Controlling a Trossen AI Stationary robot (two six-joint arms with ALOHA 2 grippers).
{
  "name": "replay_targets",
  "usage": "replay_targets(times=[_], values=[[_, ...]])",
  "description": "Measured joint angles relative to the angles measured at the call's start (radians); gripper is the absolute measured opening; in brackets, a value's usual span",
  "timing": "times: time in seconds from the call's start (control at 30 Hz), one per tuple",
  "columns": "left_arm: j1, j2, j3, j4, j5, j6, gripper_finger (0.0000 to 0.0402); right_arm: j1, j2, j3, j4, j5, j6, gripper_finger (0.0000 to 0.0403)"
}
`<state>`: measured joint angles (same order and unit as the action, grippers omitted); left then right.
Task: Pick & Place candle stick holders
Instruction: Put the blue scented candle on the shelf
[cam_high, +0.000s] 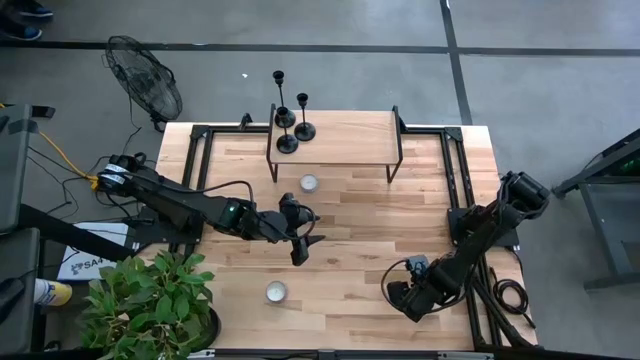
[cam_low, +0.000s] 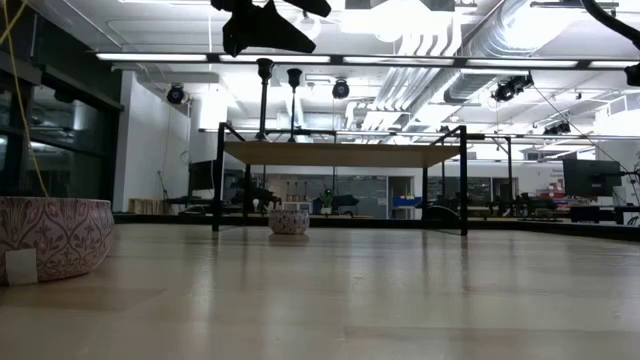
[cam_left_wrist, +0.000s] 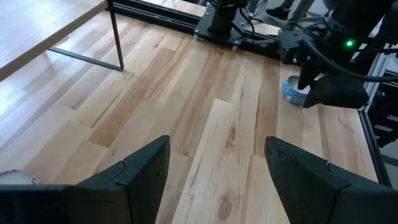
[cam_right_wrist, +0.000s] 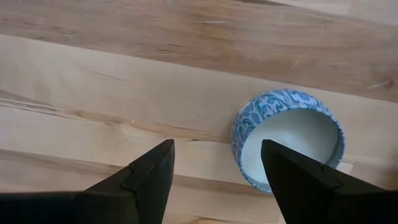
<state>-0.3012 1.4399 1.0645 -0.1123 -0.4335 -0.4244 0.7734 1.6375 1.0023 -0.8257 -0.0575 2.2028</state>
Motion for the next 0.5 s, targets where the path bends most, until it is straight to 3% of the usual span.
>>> replay_targets(times=[0.5], values=[[0.0, 0.0, 0.0, -0.003, 0.0, 0.0, 0.0257, 0.002, 0.0, -0.002, -0.012, 0.023, -0.004, 0.0236]])
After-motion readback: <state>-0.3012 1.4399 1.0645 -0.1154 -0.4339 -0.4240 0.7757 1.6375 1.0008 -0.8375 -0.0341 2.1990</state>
